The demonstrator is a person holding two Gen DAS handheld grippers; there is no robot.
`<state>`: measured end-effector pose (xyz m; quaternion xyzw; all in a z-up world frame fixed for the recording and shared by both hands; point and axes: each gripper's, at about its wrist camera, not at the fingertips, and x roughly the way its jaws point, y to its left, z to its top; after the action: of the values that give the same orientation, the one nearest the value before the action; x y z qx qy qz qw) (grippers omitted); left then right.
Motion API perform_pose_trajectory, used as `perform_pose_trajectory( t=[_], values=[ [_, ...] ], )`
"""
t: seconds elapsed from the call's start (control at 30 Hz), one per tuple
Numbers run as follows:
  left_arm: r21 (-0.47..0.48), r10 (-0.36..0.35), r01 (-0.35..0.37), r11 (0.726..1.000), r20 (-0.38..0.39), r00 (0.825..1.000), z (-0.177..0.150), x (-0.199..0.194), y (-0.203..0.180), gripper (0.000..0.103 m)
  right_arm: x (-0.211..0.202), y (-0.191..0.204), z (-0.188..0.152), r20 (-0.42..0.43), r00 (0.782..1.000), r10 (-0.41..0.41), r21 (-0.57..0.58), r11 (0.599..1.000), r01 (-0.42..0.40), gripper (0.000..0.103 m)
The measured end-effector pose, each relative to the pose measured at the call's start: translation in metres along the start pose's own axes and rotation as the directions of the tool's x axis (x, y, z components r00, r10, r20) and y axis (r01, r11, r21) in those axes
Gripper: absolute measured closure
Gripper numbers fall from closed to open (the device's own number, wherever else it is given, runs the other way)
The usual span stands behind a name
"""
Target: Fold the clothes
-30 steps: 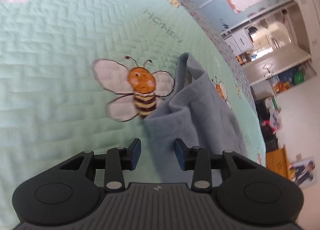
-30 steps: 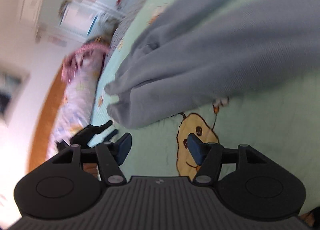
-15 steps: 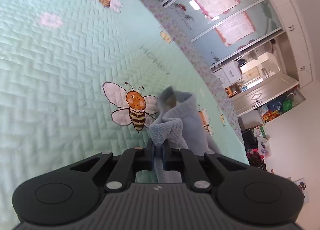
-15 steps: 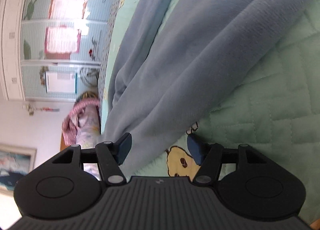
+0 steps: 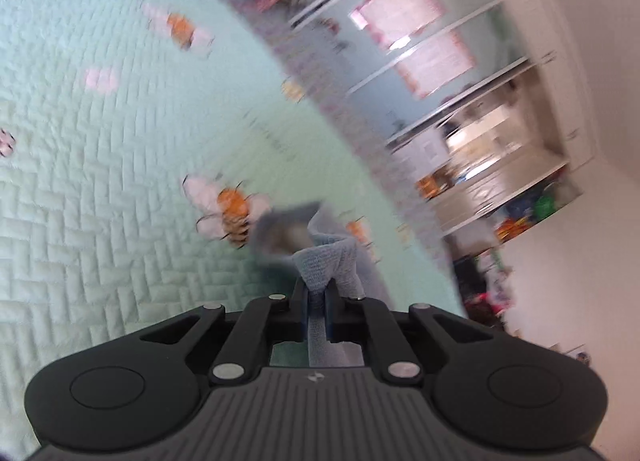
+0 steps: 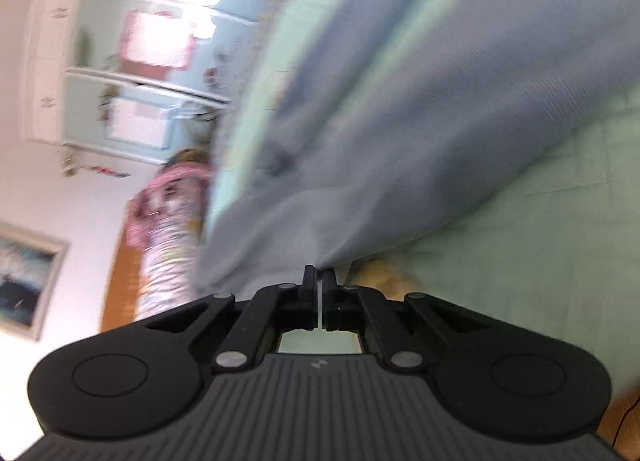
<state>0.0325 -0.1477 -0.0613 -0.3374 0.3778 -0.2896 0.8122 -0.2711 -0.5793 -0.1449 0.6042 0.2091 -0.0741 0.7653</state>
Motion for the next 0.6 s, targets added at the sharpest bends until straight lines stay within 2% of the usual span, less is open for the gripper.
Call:
perform_pose_trajectory(
  t=[0.07,0.13,0.17,0.2,0.27,0.3,0.4,0.47,0.57,0.6],
  values=[
    [-0.033,0.023,-0.023,0.999,-0.009,1.0,-0.004,-0.013,0.013,0.095,-0.02,0.012,-0.004,-0.036,0.999,0.006,-0.028,1.0,-0.007,0.101],
    [-0.046,0.116,-0.12,0.992,-0.079,0.99,-0.013,-0.003,0.039,0.094,-0.019,0.001,-0.01,-0.093,0.994,-0.063,-0.044,0.997,0.059,0.1],
    [-0.056,0.18,-0.188,0.981,-0.125,0.976,-0.02,0.005,0.054,0.093,-0.01,-0.009,-0.012,-0.134,0.985,-0.106,-0.04,0.994,0.101,0.1],
    [-0.063,0.237,-0.251,0.966,-0.17,0.957,-0.028,0.012,0.068,0.093,0.002,-0.026,-0.015,-0.198,0.967,-0.16,-0.008,0.987,0.162,0.097],
    [-0.086,0.241,-0.262,0.961,-0.198,0.95,-0.046,0.007,0.083,0.092,0.015,-0.055,-0.027,-0.308,0.923,-0.232,0.103,0.956,0.275,0.096],
    [-0.063,0.237,-0.253,0.965,-0.194,0.952,-0.05,0.0,0.082,0.092,0.012,-0.056,-0.029,-0.319,0.918,-0.235,0.106,0.954,0.281,0.096],
    [-0.014,0.228,-0.234,0.972,-0.178,0.957,-0.054,-0.018,0.077,0.094,-0.005,-0.035,-0.029,-0.284,0.936,-0.207,0.022,0.975,0.223,0.086],
    [0.008,0.182,-0.183,0.983,-0.125,0.975,-0.048,-0.035,0.067,0.094,-0.015,-0.005,-0.021,-0.23,0.959,-0.164,-0.081,0.985,0.149,0.079],
    [0.058,0.12,-0.117,0.991,-0.041,0.992,-0.036,-0.055,0.047,0.094,-0.017,0.035,-0.005,-0.153,0.986,-0.065,-0.189,0.981,0.036,0.052],
    [0.078,0.098,-0.096,0.992,-0.015,0.995,-0.032,-0.06,0.039,0.094,-0.011,0.044,0.003,-0.124,0.992,-0.039,-0.214,0.977,0.011,0.04]
  ],
)
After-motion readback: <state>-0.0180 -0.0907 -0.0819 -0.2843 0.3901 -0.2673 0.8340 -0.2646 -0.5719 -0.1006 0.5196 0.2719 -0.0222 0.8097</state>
